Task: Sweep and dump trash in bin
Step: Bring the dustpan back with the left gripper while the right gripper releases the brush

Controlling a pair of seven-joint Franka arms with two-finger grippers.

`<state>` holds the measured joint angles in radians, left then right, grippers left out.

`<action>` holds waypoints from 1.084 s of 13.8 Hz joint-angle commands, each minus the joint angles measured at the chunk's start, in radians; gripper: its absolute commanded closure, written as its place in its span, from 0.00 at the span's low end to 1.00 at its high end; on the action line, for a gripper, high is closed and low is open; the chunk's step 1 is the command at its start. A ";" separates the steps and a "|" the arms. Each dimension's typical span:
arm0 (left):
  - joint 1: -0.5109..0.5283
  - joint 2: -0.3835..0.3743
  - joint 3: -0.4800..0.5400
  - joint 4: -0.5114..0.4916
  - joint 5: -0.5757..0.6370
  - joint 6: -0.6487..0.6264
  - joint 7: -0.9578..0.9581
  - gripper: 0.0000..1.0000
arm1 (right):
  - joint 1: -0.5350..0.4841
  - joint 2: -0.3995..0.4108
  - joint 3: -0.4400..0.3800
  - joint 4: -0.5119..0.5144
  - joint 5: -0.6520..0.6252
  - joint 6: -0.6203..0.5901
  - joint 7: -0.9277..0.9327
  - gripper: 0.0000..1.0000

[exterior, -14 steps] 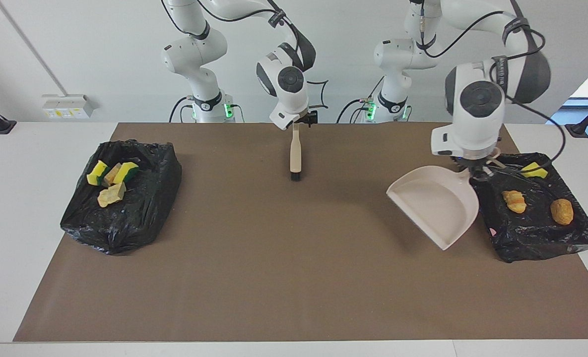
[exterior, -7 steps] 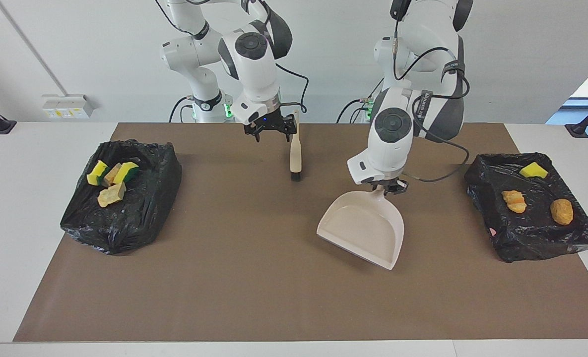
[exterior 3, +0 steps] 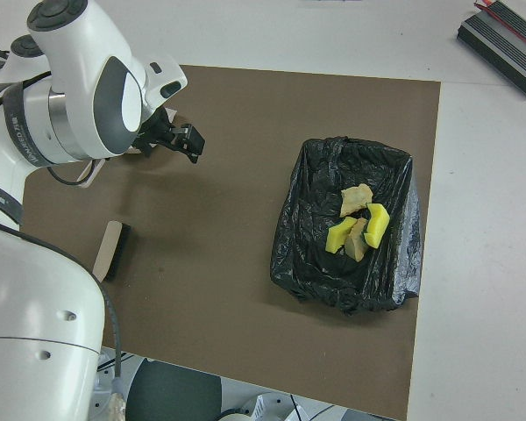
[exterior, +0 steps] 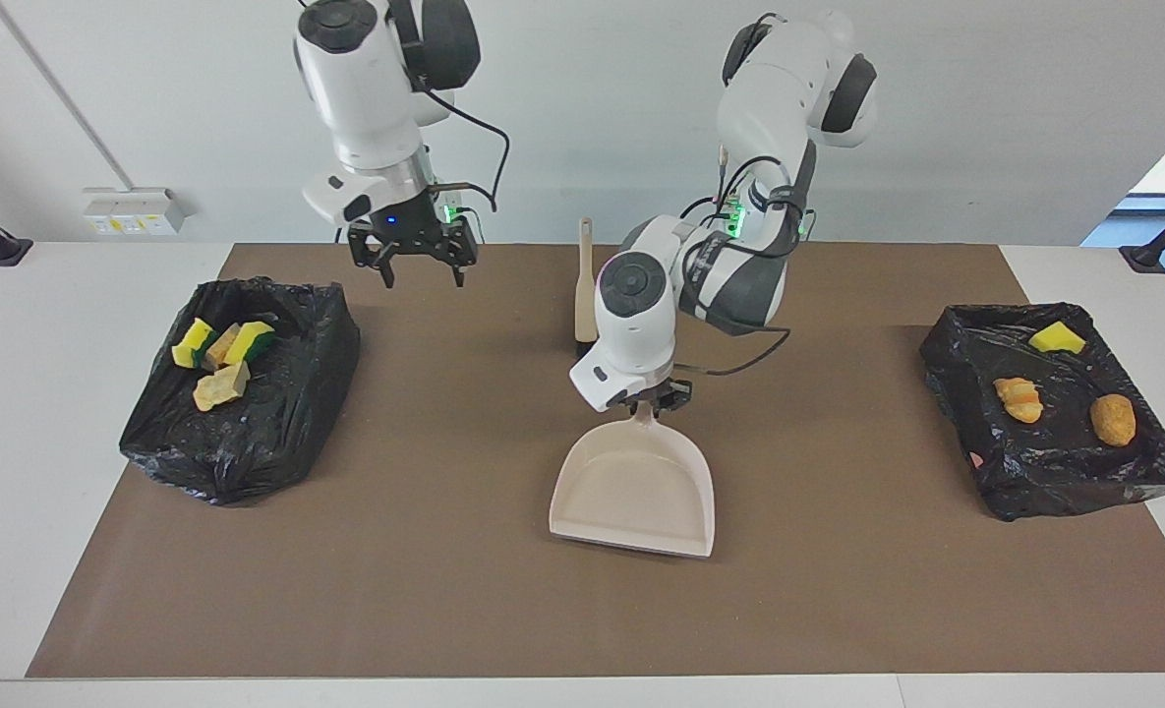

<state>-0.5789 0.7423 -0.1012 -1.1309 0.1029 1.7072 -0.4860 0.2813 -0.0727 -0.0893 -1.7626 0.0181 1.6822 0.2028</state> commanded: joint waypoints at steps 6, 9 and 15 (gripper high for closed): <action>-0.072 0.046 0.008 0.089 -0.120 0.057 -0.217 1.00 | -0.092 -0.025 -0.139 0.163 -0.044 -0.207 -0.246 0.00; -0.072 0.031 0.008 0.074 -0.149 0.040 -0.215 0.86 | -0.113 -0.041 -0.178 0.150 -0.043 -0.210 -0.244 0.00; -0.061 -0.065 0.020 0.002 -0.127 0.023 -0.197 0.00 | -0.099 -0.038 -0.167 0.156 -0.112 -0.200 -0.313 0.00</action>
<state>-0.6421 0.7604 -0.0949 -1.0709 -0.0279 1.7522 -0.6890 0.1814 -0.1013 -0.2577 -1.6032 -0.0690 1.4864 -0.0798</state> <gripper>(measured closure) 0.317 0.000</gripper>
